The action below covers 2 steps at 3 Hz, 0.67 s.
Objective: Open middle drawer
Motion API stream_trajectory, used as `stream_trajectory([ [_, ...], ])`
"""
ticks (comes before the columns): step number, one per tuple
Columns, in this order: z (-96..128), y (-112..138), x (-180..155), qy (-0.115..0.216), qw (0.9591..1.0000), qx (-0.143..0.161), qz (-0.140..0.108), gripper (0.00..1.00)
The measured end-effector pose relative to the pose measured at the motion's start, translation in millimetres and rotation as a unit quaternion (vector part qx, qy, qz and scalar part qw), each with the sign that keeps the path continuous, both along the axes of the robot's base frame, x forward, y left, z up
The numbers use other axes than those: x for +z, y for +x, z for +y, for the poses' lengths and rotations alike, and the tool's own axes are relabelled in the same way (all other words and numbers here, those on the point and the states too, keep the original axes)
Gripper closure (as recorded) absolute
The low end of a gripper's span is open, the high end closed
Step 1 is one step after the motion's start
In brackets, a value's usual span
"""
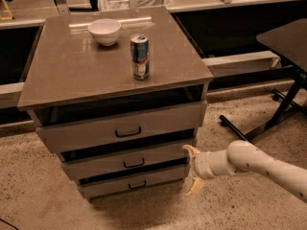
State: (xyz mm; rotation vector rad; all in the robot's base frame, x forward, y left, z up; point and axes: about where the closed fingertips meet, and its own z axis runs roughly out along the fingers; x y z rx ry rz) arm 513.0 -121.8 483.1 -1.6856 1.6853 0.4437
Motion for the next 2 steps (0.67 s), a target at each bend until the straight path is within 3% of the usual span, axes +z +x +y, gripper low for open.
stream_trajectory([
  [1,0.1,33.8,-23.0,-0.044,0.9972,0.047,-0.038,0.0],
  [2,-0.6,61.8,-45.9,-0.079,0.992,0.078,-0.059,0.0],
])
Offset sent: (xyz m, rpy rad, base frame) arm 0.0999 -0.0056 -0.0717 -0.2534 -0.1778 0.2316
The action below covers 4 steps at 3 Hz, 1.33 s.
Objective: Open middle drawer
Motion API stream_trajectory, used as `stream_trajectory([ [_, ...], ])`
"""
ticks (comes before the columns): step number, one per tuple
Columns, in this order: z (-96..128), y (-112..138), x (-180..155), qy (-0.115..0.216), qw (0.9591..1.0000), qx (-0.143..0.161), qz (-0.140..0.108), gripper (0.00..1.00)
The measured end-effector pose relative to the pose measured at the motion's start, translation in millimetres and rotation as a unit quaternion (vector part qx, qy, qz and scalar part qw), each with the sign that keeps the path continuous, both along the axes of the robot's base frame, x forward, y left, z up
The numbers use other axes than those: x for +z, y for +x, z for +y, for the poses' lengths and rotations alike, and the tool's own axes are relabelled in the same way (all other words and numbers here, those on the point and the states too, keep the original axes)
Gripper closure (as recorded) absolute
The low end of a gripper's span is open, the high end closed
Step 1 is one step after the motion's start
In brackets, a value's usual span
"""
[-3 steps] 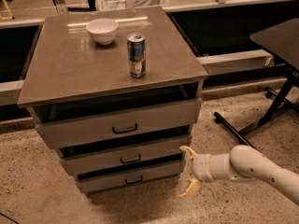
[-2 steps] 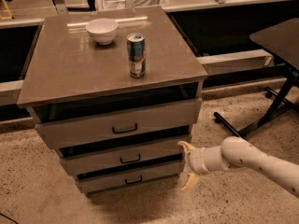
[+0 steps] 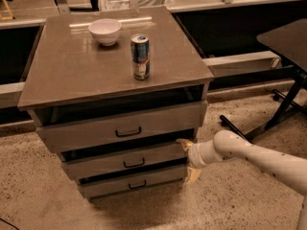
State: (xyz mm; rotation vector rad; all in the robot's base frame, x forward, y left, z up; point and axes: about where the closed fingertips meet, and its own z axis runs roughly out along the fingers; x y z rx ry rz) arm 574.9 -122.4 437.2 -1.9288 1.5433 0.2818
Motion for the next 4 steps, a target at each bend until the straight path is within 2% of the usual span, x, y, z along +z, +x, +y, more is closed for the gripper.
stream_trajectory([
  [1,0.9,23.9,-9.6,-0.015,0.9997,0.008,-0.019,0.0],
  [2,4.8,45.8,-12.2,-0.025,0.9991,0.003,-0.033,0.0],
  [3,12.0,57.9,-17.9,-0.039,0.9988,0.008,-0.03,0.26],
  [4,16.9,54.9,-24.4,-0.053,0.9982,0.02,-0.018,0.3],
])
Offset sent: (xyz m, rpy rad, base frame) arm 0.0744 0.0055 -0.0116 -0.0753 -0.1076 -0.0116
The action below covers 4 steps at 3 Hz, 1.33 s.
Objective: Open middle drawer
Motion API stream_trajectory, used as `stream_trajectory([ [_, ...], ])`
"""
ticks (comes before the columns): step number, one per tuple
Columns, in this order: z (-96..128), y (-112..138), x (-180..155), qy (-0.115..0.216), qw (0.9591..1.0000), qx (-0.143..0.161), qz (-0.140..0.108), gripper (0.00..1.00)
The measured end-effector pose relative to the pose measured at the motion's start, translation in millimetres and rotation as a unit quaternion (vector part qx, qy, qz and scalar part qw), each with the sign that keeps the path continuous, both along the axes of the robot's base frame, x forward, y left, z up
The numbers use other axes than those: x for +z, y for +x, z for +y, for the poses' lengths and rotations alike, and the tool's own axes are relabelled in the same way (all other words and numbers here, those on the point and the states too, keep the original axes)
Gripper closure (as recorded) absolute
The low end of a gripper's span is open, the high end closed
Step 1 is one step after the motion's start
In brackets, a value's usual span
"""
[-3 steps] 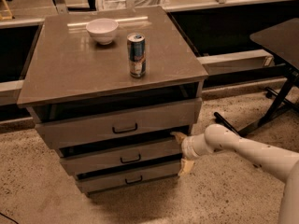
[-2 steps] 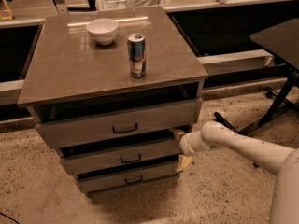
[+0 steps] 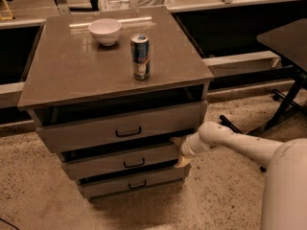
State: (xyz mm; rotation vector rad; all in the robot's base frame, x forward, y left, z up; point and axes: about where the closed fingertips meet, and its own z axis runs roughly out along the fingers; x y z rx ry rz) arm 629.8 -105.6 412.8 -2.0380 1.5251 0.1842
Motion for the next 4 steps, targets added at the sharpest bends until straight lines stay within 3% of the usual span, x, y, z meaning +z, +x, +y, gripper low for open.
stream_trajectory([
  [1,-6.9,-10.0,-1.0,-0.019,0.9998,0.001,0.009,0.41],
  [3,-11.7,-30.6,11.8,-0.042,0.9989,0.011,0.02,0.41],
  [4,-16.5,-61.3,19.5,-0.069,0.9959,0.026,0.053,0.41],
])
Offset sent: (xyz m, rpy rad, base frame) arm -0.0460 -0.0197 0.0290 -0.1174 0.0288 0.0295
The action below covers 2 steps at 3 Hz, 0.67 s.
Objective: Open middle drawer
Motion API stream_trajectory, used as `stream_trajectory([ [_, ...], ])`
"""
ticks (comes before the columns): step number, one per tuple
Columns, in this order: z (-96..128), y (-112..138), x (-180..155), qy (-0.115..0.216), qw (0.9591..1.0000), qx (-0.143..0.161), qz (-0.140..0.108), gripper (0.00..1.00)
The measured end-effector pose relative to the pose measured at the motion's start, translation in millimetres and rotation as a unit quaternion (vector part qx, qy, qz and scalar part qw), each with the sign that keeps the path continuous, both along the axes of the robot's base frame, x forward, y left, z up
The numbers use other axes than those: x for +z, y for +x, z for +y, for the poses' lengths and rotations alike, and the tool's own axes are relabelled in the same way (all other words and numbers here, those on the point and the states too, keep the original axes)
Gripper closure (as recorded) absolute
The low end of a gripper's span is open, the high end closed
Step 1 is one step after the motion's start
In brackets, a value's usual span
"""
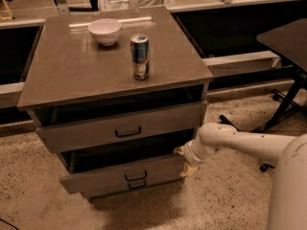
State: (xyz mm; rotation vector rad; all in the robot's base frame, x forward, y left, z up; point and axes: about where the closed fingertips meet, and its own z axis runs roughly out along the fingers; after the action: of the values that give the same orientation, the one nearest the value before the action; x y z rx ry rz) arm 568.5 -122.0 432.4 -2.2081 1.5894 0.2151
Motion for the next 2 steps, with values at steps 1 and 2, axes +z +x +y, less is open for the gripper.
stream_trajectory([
  [1,-5.8,-29.0,7.8,-0.025,0.9992,0.009,0.031,0.39],
  [2,-9.9,-64.3,19.2,-0.043,0.9964,0.016,0.071,0.41],
])
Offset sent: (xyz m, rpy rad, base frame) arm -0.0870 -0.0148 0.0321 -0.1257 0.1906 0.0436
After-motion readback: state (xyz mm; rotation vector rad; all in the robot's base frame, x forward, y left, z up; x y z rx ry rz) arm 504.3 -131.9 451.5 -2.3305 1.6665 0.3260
